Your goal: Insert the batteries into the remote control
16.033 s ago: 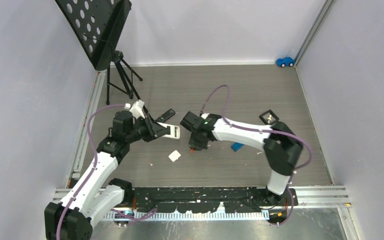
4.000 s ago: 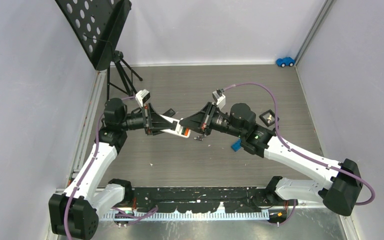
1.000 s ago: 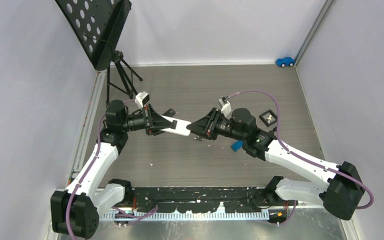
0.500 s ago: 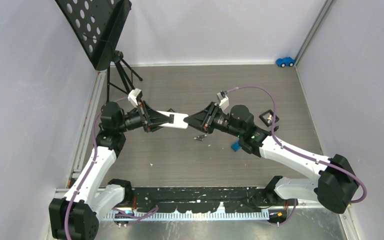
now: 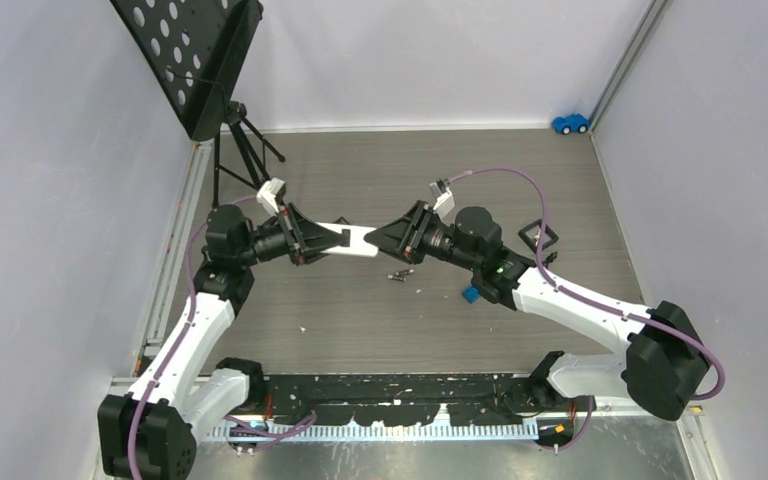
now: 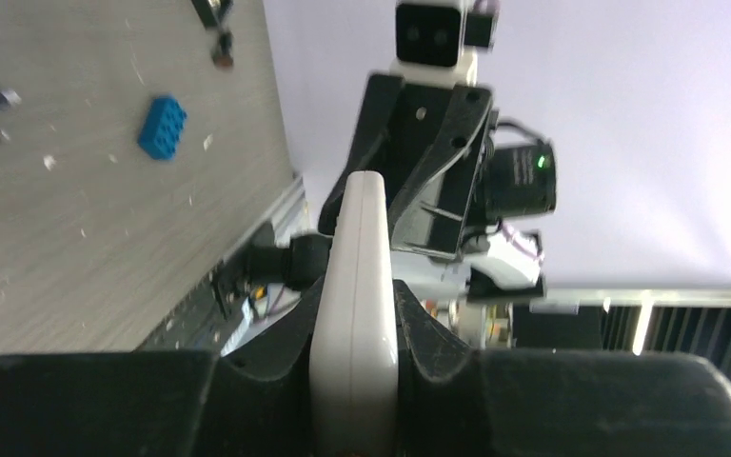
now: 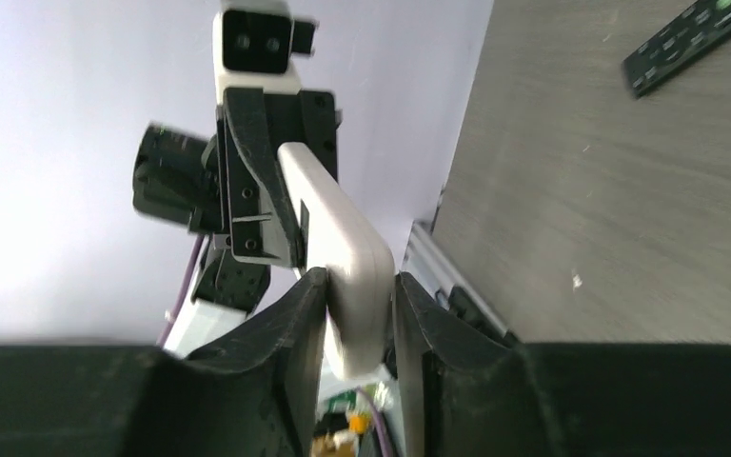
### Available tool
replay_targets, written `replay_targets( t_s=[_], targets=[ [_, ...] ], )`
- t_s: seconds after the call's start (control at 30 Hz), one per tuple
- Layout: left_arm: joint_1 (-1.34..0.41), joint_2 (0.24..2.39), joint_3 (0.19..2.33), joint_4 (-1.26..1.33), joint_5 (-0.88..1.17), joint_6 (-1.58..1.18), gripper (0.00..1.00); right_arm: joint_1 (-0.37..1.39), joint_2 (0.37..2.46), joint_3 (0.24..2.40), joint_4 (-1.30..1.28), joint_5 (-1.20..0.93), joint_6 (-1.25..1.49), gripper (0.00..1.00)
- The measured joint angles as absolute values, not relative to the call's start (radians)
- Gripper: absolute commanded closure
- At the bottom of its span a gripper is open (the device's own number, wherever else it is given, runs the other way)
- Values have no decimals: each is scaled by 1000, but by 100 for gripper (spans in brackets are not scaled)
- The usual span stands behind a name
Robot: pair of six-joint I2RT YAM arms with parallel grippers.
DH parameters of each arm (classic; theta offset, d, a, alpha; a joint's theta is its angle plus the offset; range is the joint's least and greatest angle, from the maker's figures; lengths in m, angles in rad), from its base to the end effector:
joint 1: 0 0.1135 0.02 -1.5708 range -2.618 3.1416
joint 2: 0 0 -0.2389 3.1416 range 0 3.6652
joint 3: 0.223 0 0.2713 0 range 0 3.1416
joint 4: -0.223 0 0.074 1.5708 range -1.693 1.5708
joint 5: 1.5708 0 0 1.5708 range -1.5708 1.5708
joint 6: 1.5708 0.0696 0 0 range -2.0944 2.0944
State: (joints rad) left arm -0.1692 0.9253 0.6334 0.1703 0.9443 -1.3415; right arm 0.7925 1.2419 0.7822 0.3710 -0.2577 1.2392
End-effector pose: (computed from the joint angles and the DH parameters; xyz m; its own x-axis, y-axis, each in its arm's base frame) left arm 0.2477 -0.0995 0.2717 -0.8952 -0.4263 -0.1299 0.0862 0.1205 -0.9890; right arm 0.2312 0.2598 0.2635 -0.8398 0.4505 -0.3029 -0.2234 0.2218 0.9492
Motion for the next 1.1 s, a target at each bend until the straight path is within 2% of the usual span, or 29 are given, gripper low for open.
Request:
replay_targets(
  t_s=[0.1, 0.17, 0.27, 0.53, 0.57, 0.67, 0.8, 1.1],
  targets=[
    [-213, 935, 673, 92, 999, -1274, 100, 784, 1230, 765, 385, -344, 1221, 33],
    [-242, 933, 719, 4, 1036, -1201, 100, 783, 1194, 744, 366, -396, 1188, 26],
    [-248, 918, 773, -65, 1068, -1122, 100, 777, 1122, 737, 312, -456, 1118, 23],
    [-248, 892, 793, -64, 1148, -1029, 100, 775, 1038, 791, 197, -641, 912, 23],
    [-248, 889, 793, -57, 1153, -1021, 100, 775, 1039, 801, 178, -654, 891, 25],
    [-248, 873, 793, -39, 1162, -1005, 100, 775, 1052, 849, 97, -693, 809, 43],
    [-248, 830, 784, 6, 1170, -988, 100, 775, 1116, 947, 8, -741, 701, 61],
    [-236, 812, 768, 54, 1172, -950, 100, 771, 1271, 1120, -115, -871, 596, 77]
  ],
)
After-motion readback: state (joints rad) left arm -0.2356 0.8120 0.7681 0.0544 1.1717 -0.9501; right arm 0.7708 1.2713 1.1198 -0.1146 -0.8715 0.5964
